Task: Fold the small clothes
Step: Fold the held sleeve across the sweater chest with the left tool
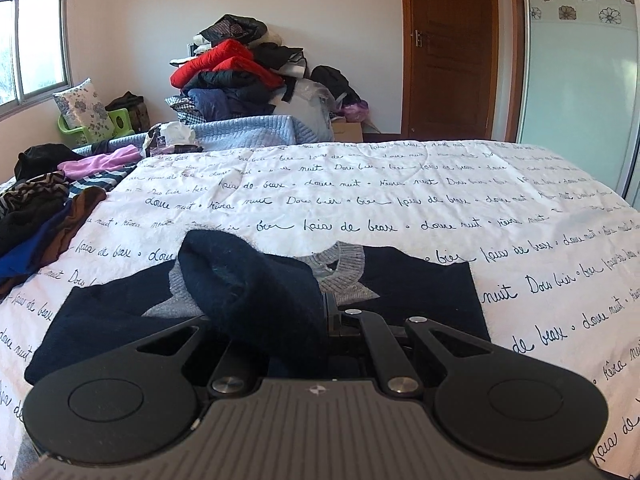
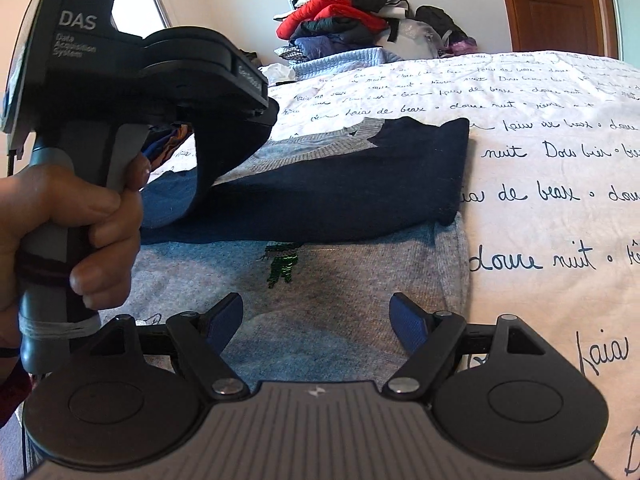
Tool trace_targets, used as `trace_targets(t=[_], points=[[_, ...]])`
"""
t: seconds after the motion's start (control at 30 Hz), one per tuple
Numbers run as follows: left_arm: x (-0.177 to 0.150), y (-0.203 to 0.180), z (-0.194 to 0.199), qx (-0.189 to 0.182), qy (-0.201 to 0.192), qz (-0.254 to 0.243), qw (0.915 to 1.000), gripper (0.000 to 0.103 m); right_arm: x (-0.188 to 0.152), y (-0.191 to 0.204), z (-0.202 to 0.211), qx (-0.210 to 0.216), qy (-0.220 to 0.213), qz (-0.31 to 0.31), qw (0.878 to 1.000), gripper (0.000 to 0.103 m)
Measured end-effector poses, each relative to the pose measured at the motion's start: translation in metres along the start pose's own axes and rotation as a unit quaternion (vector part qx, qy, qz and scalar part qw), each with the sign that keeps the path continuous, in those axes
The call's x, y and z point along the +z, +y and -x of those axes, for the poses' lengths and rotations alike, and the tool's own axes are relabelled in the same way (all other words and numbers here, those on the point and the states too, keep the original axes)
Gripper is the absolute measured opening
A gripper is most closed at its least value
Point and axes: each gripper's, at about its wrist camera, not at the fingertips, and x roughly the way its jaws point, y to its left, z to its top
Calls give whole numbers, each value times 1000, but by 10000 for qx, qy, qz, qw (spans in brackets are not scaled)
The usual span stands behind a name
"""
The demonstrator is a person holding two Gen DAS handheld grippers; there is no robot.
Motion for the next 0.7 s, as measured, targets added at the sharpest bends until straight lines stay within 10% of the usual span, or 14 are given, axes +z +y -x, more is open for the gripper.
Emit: trace_targets(t=[0.7], points=[[-4, -22, -16, -120, 137, -123, 9998, 8, -1, -12, 7, -98, -29, -95, 9999, 81]])
